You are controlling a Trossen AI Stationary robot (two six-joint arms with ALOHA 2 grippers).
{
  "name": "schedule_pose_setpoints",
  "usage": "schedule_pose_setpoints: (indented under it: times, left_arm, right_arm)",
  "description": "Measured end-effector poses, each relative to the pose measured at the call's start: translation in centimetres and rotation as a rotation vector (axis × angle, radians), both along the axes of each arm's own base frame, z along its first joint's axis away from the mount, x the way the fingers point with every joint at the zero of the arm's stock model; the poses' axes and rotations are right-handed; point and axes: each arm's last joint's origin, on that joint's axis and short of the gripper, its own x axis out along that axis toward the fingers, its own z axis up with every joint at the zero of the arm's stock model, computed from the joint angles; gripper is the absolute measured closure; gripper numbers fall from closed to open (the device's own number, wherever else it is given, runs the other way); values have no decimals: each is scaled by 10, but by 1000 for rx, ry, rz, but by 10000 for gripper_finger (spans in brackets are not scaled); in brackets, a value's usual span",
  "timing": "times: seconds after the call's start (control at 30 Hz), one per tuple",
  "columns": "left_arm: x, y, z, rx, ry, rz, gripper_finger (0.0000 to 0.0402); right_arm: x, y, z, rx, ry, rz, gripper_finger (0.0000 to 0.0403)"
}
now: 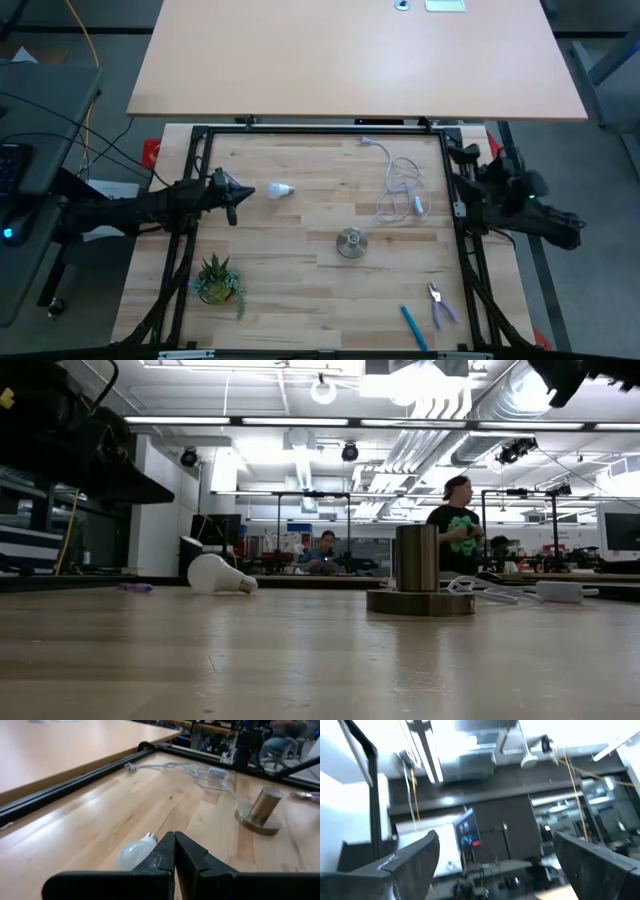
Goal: Screw lightbulb
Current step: Return to Home Position
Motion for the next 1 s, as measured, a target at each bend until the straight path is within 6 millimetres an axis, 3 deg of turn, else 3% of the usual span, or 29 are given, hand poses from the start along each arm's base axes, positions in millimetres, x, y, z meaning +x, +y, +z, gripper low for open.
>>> schedule_pose_setpoints:
  times: [0.1, 0.23, 0.43, 1.0]
  left_arm:
    - [0, 0, -1, -2, 14, 1, 401]
    - [1, 0, -2, -2, 17, 2, 401]
    - [1, 0, -1, -2, 13, 2, 401]
    - [1, 0, -1, 0, 8, 3, 402]
  right_arm:
    - [11, -1, -24, -7, -35, 18, 26]
    - [29, -2, -68, 15, 86, 46, 26]
    - [41, -3, -113, 96, 553, 66, 26]
    - [42, 5, -113, 56, 548, 171, 26]
